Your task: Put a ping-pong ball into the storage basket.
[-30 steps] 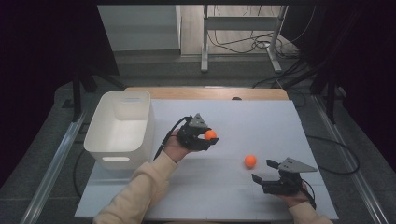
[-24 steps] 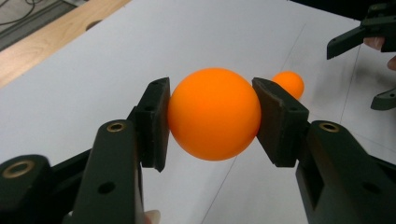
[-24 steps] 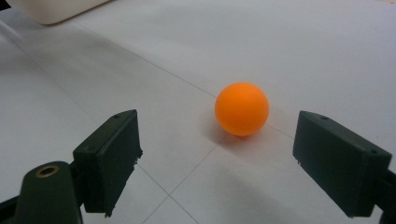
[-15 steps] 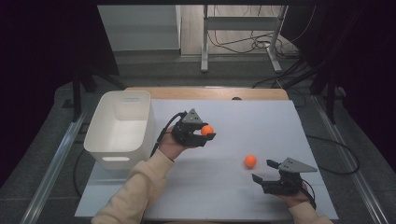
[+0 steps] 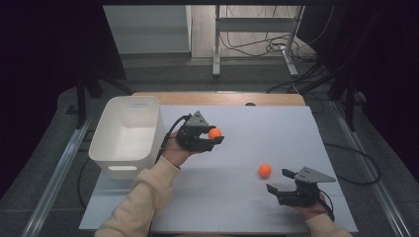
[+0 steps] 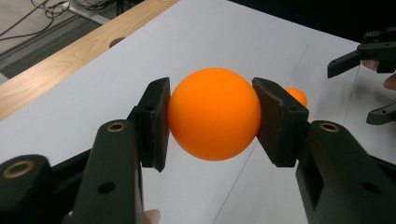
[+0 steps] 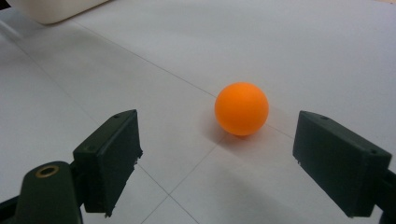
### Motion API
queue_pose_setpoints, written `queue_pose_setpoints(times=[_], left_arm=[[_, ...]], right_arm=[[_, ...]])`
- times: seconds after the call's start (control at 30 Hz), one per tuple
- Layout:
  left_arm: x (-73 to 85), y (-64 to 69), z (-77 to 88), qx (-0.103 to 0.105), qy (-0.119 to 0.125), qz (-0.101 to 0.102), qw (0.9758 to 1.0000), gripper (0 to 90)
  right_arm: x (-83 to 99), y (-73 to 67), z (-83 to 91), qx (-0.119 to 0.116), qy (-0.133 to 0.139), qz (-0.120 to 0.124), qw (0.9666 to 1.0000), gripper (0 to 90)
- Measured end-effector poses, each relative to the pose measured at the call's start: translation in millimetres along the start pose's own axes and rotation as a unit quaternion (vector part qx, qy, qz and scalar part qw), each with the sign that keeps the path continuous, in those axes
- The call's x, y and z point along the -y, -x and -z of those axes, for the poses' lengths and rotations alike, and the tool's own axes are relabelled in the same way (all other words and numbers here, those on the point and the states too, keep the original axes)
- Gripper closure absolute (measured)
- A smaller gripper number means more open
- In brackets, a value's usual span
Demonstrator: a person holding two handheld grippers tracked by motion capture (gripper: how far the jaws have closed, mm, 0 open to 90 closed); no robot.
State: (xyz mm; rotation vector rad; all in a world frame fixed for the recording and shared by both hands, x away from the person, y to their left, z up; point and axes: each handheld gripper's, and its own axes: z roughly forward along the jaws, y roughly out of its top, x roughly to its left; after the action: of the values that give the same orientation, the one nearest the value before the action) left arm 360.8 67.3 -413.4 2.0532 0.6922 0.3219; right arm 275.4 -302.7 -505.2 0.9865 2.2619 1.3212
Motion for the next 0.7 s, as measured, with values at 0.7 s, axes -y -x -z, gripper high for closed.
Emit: queue_pose_setpoints(times=[0.7], left_arm=[[-0.5,-10.3,15.6,-0.012,0.014,0.01,0.9998,49.8]], right_arm=[[0.0,-0.2,0.2,0.001,0.0,0.001,1.0,15.4]])
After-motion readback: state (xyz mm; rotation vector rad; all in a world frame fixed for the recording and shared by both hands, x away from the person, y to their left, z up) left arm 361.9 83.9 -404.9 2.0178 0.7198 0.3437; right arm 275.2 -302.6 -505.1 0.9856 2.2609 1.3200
